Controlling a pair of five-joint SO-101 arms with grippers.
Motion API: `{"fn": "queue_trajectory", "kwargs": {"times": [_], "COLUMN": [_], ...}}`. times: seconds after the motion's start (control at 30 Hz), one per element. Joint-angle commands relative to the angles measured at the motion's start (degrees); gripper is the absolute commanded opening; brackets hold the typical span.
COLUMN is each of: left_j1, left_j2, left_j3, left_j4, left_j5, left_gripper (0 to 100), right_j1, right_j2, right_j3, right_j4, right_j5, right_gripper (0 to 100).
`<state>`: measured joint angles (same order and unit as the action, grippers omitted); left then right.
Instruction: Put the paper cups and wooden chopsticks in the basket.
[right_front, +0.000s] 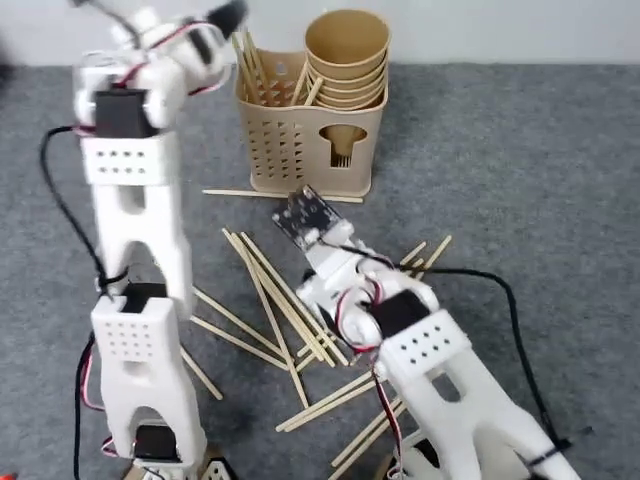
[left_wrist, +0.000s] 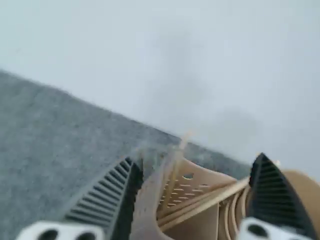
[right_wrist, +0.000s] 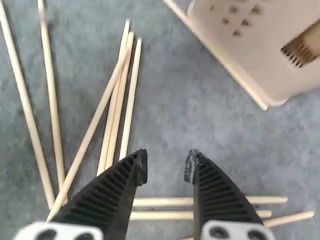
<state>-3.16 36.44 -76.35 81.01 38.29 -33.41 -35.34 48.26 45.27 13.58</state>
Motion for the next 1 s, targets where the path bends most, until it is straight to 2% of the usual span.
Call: {"fn": "queue_trajectory", "kwargs": {"times": [0.0, 0.1, 0.2, 0.3, 0.4, 0.43, 0.57, 0.8, 0.97], "left_j1": [-4.31, -9.49, -15.56, -21.63, -25.93, -27.34, -31.65, -35.78, -37.19], "left_j2": [-4.40, -4.31, -3.34, -2.73, -3.08, -3.78, -7.21, -13.71, -14.86], "left_j3": [-6.29, -9.10, -8.22, -0.92, 7.96, 11.21, 26.42, 51.38, 61.41], "left_j4": [4.66, 10.99, 20.31, 19.78, 19.78, 19.78, 19.78, 19.69, 19.60], "left_j5": [4.13, 6.07, 6.59, 6.86, 6.51, 5.71, 2.99, 2.99, 2.90], "left_gripper": [33, 33, 33, 33, 33, 33, 33, 33, 33], "right_j1": [-0.22, -0.04, -2.07, -4.62, -5.49, -6.29, -10.42, -11.47, -11.47], "right_j2": [4.70, 11.65, 21.49, 30.73, 36.44, 37.93, 43.82, 52.26, 56.04], "right_j3": [-11.25, -22.07, -31.21, -35.60, -39.38, -40.70, -44.13, -44.40, -44.48], "right_j4": [-0.57, 3.74, 15.87, 25.36, 24.40, 23.87, 22.11, 18.77, 18.24], "right_j5": [0.44, 0.35, 0.26, -0.70, -5.01, -4.84, -3.52, -3.78, -3.87], "right_gripper": [14.3, 14.3, 14.7, 19.1, 29.8, 30.1, 24.2, 23.7, 23.6]}}
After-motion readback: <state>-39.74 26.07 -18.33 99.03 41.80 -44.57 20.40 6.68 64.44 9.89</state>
